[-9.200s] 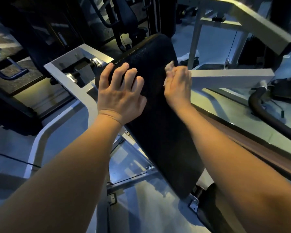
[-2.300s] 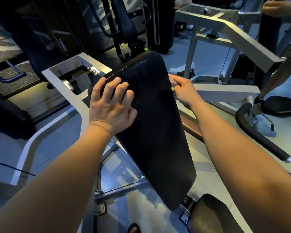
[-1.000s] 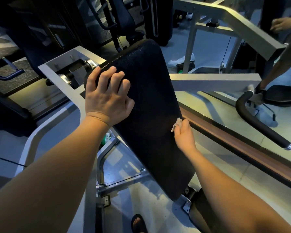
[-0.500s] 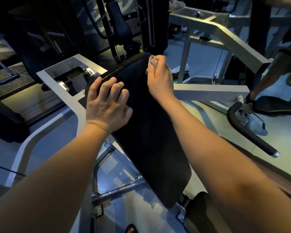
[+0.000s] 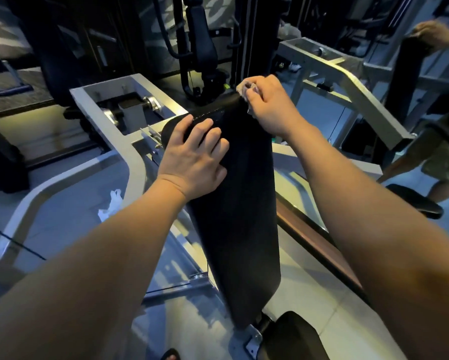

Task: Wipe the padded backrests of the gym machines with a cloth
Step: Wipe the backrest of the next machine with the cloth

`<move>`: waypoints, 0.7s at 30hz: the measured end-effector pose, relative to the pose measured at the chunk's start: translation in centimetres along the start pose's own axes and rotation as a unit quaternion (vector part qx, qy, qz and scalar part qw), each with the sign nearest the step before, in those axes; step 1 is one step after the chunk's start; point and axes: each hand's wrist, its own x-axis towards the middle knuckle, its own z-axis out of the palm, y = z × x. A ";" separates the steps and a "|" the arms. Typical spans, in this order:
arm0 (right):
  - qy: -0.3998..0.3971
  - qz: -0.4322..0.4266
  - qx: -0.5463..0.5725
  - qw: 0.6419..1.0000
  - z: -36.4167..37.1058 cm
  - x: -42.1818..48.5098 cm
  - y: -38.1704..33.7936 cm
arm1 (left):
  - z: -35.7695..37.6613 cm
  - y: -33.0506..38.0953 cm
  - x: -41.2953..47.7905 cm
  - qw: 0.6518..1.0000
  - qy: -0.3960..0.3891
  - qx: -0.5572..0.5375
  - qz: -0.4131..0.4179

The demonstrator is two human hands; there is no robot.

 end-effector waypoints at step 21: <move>-0.080 -0.026 -0.092 0.992 2.2 0.7 -7.5 | -2.4 -2.1 -0.9 0.697 -0.138 -0.535 -0.456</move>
